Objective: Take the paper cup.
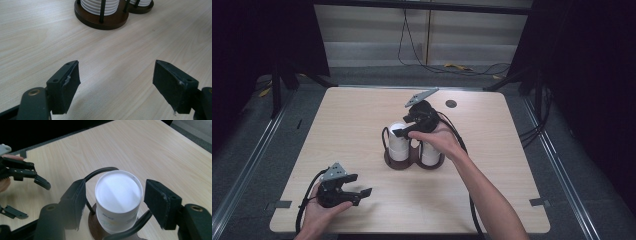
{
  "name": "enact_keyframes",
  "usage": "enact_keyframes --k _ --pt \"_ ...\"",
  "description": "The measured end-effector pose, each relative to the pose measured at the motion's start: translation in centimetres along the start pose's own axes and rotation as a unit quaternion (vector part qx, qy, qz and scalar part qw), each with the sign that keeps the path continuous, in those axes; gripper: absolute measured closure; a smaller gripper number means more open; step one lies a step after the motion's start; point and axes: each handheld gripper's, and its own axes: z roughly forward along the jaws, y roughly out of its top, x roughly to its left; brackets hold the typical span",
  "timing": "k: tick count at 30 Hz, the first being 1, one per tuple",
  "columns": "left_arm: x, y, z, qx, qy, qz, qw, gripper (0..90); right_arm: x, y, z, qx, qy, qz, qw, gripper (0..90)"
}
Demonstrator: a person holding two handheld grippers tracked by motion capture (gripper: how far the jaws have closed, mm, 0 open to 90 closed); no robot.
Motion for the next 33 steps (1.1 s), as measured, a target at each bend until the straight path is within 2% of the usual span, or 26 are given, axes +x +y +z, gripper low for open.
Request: enact_keyframes --k 9,18,27,30,33 --pt "0.0 0.0 0.1 0.002 -0.002 0.003 1.0 21.6 -0.8 -0.1 1.0 0.022 0.002 0.012 0.9997 32.8" --pt "-0.1 0.0 0.1 0.002 -0.004 0.006 1.0 21.6 -1.1 0.7 1.9 0.049 0.009 0.003 0.9988 30.8" --pt "-0.1 0.1 0.1 0.003 -0.005 0.008 0.9999 21.5 -0.8 1.4 3.0 0.091 0.014 -0.007 0.9957 29.6" --pt "-0.2 0.1 0.1 0.002 -0.008 0.008 0.9999 21.2 -0.8 1.3 3.4 0.112 0.01 -0.009 0.9936 29.6" --pt "-0.2 0.1 0.1 0.003 -0.011 0.009 0.9999 20.5 -0.9 1.2 3.6 0.119 0.01 -0.013 0.9928 30.6"
